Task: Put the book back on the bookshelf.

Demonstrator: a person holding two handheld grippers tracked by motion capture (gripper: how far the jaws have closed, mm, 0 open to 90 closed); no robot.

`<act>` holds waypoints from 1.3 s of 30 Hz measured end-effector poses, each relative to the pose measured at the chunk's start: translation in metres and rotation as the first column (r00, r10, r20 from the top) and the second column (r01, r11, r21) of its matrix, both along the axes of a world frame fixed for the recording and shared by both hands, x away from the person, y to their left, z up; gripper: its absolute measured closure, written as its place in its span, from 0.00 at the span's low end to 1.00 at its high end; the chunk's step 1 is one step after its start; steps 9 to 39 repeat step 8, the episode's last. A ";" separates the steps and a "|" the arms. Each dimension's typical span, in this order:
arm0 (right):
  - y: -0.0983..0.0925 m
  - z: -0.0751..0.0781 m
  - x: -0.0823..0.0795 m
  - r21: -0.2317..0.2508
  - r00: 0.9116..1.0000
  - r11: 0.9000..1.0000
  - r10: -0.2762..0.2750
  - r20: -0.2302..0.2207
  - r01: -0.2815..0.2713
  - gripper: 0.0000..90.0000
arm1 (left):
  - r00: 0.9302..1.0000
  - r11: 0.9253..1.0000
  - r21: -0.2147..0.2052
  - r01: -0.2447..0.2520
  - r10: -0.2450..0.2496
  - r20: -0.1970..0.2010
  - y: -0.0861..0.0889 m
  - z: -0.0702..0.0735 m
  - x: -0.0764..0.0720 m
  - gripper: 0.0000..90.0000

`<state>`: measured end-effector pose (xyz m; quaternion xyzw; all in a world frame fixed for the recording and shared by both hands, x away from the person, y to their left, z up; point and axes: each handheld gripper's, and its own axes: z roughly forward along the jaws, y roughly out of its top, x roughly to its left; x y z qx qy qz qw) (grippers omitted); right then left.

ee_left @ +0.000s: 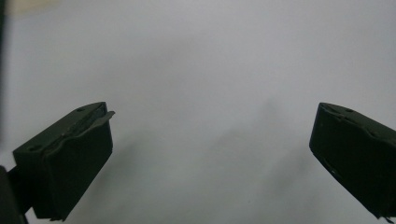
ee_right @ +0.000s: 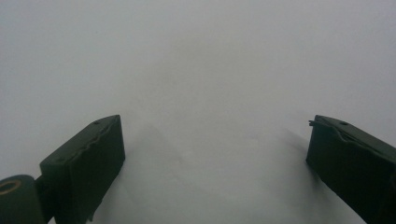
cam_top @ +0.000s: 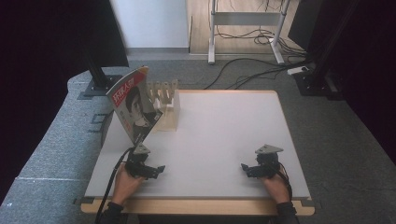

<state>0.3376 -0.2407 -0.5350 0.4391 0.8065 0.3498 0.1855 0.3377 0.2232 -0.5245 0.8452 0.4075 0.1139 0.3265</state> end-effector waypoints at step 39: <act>0.000 -0.001 -0.001 -0.001 1.000 1.000 0.000 0.003 0.000 0.04 | 0.999 0.999 0.037 -0.008 0.007 0.051 -0.005 -0.003 -0.005 0.00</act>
